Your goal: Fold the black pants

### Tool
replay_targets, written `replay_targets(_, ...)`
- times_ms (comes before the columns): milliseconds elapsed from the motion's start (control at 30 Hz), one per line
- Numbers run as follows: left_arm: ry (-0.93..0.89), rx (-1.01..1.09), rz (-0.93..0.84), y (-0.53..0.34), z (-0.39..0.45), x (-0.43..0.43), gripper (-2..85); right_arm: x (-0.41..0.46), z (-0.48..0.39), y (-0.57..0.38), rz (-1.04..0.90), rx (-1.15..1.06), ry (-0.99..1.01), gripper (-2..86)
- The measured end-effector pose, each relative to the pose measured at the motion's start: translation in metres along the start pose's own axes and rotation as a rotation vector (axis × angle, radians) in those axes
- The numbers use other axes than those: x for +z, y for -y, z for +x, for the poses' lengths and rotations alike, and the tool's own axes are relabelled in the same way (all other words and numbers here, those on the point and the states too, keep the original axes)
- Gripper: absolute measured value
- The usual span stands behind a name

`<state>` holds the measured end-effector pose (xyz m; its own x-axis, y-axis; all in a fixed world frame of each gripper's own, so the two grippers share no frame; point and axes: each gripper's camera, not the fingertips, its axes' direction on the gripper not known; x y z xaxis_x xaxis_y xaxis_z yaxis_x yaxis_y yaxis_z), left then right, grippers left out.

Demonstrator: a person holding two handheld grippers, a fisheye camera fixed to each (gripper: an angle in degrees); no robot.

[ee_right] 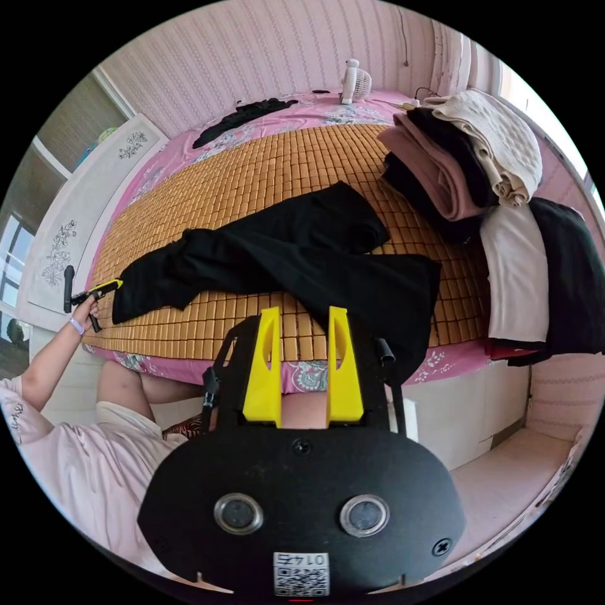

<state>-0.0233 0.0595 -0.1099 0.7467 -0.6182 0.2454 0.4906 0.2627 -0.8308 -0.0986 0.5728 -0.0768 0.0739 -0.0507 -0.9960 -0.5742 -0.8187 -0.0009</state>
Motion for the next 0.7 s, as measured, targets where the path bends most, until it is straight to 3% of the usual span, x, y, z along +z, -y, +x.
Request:
replay_targets(33, -0.01, 0.005, 0.047, 0.001, -0.002, -0.011, -0.6, 0.005, -0.011, -0.002, -0.009, -0.016, -0.01, 10.4)
replay_targets(200, -0.087, 0.144, 0.615, -0.059, -0.037, -0.155, -0.9, -0.002, -0.055, -0.011, 0.025, -0.118, 0.012, 9.4)
replay_targets(267, 0.0, 0.064, 0.67, -0.105, -0.063, -0.177, -0.9, -0.006, -0.079, -0.02, 0.04, -0.19, 0.075, 9.5)
replay_targets(367, 0.116, -0.214, 0.579, -0.181, -0.121, -0.152, -0.9, 0.005, -0.106, -0.029, 0.012, -0.254, 0.094, 10.4)
replay_targets(500, 0.02, -0.544, 0.323, -0.252, -0.175, -0.1, -0.5, 0.021, -0.135, -0.024, -0.061, -0.303, 0.057, 11.1)
replay_targets(700, -0.011, -0.579, 0.305, -0.249, -0.183, -0.087, 1.6, 0.038, -0.164, 0.001, -0.067, -0.322, 0.011, 11.5)
